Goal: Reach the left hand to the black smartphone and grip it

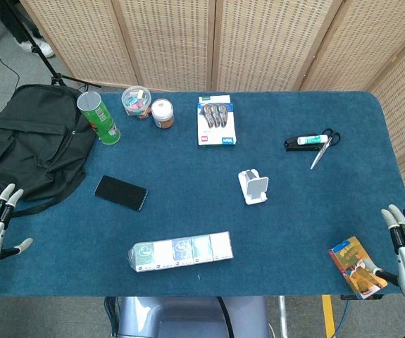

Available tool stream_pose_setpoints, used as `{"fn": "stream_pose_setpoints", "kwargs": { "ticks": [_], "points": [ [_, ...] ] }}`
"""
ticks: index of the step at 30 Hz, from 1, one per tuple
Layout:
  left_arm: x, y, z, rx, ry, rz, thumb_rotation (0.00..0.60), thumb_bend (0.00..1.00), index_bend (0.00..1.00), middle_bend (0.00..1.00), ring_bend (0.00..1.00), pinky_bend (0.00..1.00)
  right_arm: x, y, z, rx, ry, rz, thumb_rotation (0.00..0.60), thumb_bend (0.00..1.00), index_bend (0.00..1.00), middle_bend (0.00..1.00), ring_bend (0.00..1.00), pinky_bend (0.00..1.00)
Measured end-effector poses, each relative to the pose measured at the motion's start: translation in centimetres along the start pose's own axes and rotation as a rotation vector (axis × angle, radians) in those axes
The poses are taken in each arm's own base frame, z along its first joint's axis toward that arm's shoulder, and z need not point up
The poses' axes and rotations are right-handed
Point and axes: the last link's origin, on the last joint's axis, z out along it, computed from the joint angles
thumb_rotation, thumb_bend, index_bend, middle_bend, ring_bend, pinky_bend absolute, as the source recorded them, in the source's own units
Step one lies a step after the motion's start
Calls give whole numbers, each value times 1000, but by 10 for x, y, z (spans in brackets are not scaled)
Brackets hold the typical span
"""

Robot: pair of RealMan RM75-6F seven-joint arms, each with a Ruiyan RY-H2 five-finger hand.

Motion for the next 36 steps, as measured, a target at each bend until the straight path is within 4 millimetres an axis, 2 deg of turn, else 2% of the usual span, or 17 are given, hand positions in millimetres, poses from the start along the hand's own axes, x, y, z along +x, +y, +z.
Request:
{"fn": "stream_pose_setpoints", "kwargs": {
  "ticks": [6,10,12,15,19,25,26,28,30,36],
  "points": [
    [-2,-3,1,17,-27,12,600,0,0,0,0,0,0,-1,-1,-2,22,26,600,0,39,0,0,0],
    [-6,3,12,1,-52,21,600,5,0,0,0,0,1,-3,-2,1,17,39,600,0,39,0,0,0],
    [-8,8,20,-12,-65,27,600,68,0,0,0,0,0,-3,-2,0,9,44,600,0,39,0,0,0],
    [-15,20,40,-44,-89,53,600,223,0,0,0,0,-1,-3,-1,-3,-4,52,600,0,39,0,0,0],
    [-31,44,72,-100,-139,105,600,254,0,0,0,0,-1,-2,-1,-8,-15,61,600,0,39,0,0,0],
    [-64,84,106,-163,-194,154,600,261,0,0,0,0,-3,1,1,-22,-31,65,600,0,39,0,0,0],
    [-69,88,110,-166,-200,156,600,278,0,0,0,0,-4,1,1,-25,-34,67,600,0,39,0,0,0],
    [-80,96,119,-169,-215,167,600,387,0,0,0,0,-5,3,2,-32,-40,71,600,0,39,0,0,0],
    [-87,101,126,-169,-223,177,600,450,0,0,0,0,-5,5,3,-38,-44,76,600,0,39,0,0,0],
    [-105,111,142,-162,-244,199,600,416,0,0,0,0,-4,9,5,-51,-51,87,600,0,39,0,0,0]
  ]
}}
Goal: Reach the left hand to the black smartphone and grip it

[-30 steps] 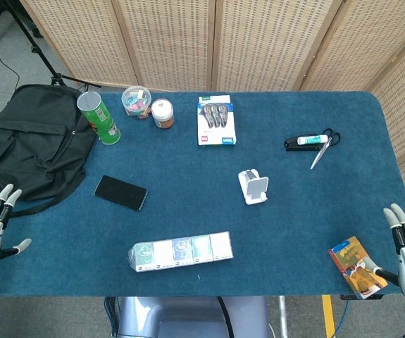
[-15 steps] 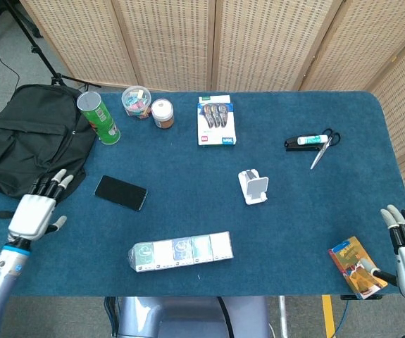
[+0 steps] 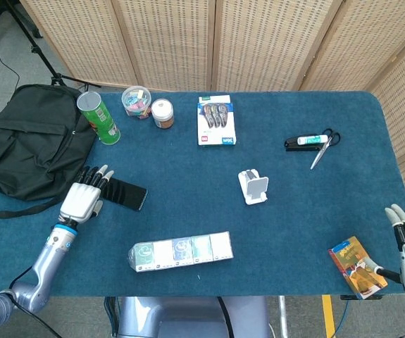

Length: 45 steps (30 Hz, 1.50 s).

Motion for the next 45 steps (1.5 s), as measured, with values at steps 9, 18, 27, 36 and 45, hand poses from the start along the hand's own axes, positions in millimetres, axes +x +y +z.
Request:
{"fn": "stream_pose_setpoints", "kwargs": {
  "ticks": [9,18,27,36,45],
  "points": [
    [-9,8,4,-26,-4,-6,600,420,0,0,0,0,1,2,1,-9,-7,11,600,0,39,0,0,0],
    [-20,7,6,-23,-22,-6,600,439,0,0,0,0,1,2,1,-11,-11,20,600,0,39,0,0,0],
    [-22,8,17,-17,-2,-5,600,462,0,0,0,0,0,3,1,-14,-18,23,600,0,39,0,0,0],
    [-29,11,19,-23,-11,-2,600,460,0,0,0,0,0,3,1,-15,-24,24,600,0,39,0,0,0],
    [-32,10,19,-19,-12,-2,600,465,0,0,0,0,1,3,1,-18,-28,37,600,0,39,0,0,0]
  ]
}}
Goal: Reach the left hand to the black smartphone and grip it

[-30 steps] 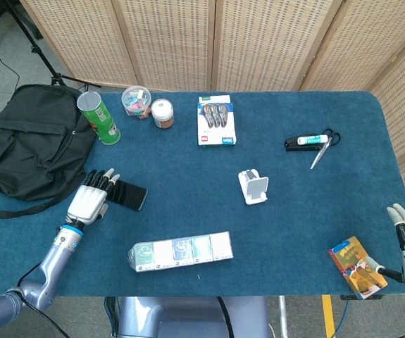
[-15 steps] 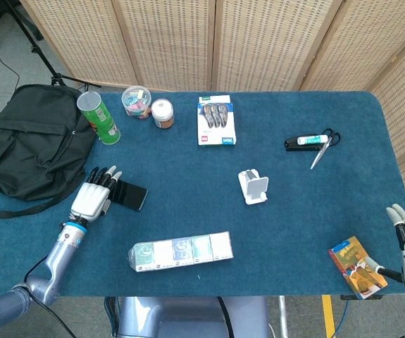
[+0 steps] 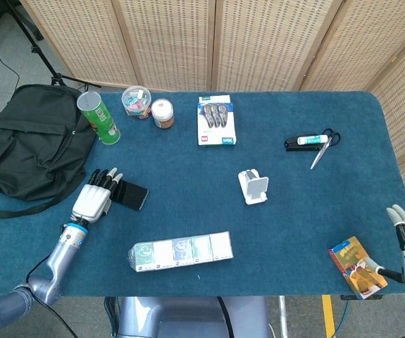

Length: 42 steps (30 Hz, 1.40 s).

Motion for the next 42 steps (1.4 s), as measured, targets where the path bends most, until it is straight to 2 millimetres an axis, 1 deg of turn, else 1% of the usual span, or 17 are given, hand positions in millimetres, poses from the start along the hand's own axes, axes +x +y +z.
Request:
{"fn": "stream_pose_setpoints", "kwargs": {
  "ticks": [6,12,23,26,28,29,31,33,36,42],
  "points": [
    [-3,0,-2,0,-4,-9,600,465,0,0,0,0,0,0,0,-2,-6,6,600,0,39,0,0,0],
    [-2,-6,-5,6,3,-13,600,465,0,0,0,0,-1,-1,0,-1,-11,7,600,0,39,0,0,0],
    [-3,-3,1,-1,-6,-9,600,482,9,0,0,0,-1,-1,0,-1,-13,10,600,0,39,0,0,0],
    [-4,-2,2,-6,-5,-6,600,507,116,0,0,0,-1,-1,0,-1,-14,10,600,0,39,0,0,0],
    [-4,-1,2,-10,-1,-10,600,539,228,0,0,0,-1,-1,0,-1,-14,12,600,0,39,0,0,0],
    [-4,0,2,-12,2,-11,600,558,263,0,0,0,-1,-1,0,-1,-14,13,600,0,39,0,0,0],
    [-3,0,2,-14,14,-15,600,632,348,0,0,0,0,-1,0,-1,-15,15,600,0,39,0,0,0],
    [-2,0,2,-17,27,-21,600,682,400,0,0,0,0,-1,-1,0,-15,16,600,0,39,0,0,0],
    [-1,-2,1,-18,46,-22,600,714,461,0,0,0,0,-1,-1,1,-16,17,600,0,39,0,0,0],
    [1,-1,6,-26,67,-10,600,716,470,0,0,0,-1,-1,-1,1,-20,16,600,0,39,0,0,0]
  ]
}}
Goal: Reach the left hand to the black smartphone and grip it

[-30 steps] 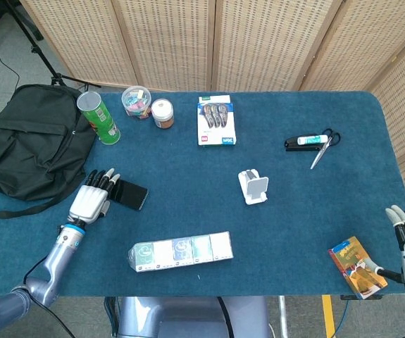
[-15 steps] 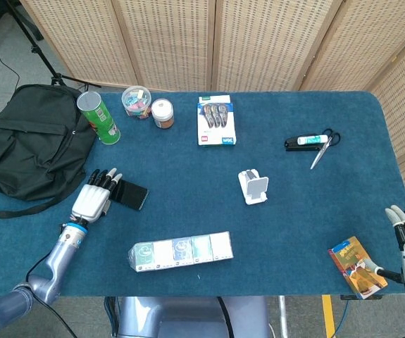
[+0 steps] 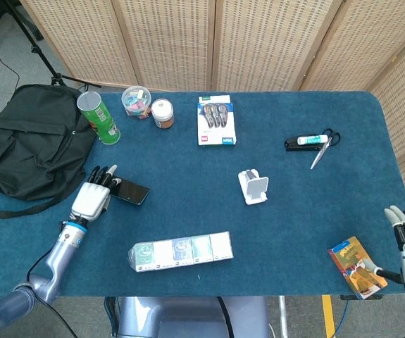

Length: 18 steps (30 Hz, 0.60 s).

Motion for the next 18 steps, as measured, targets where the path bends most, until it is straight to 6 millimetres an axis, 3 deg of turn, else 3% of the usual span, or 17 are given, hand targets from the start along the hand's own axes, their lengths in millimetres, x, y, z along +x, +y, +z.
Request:
{"fn": "stream_pose_setpoints", "kwargs": {
  "ticks": [8,11,13,15,18],
  "points": [
    [24,12,32,13,70,22,600,680,458,0,0,0,-2,0,0,-5,-10,-3,600,0,39,0,0,0],
    [34,18,47,29,84,41,600,612,236,0,0,0,-3,1,1,-11,-14,-6,600,0,39,0,0,0],
    [41,21,57,53,89,60,600,504,36,0,0,0,-4,2,1,-17,-16,-9,600,0,39,0,0,0],
    [47,25,65,76,91,69,600,386,0,0,0,0,-5,2,2,-22,-21,-11,600,0,39,0,0,0],
    [57,32,77,106,96,46,600,119,0,0,0,0,-7,3,3,-26,-24,-13,600,0,39,0,0,0]
  ]
}}
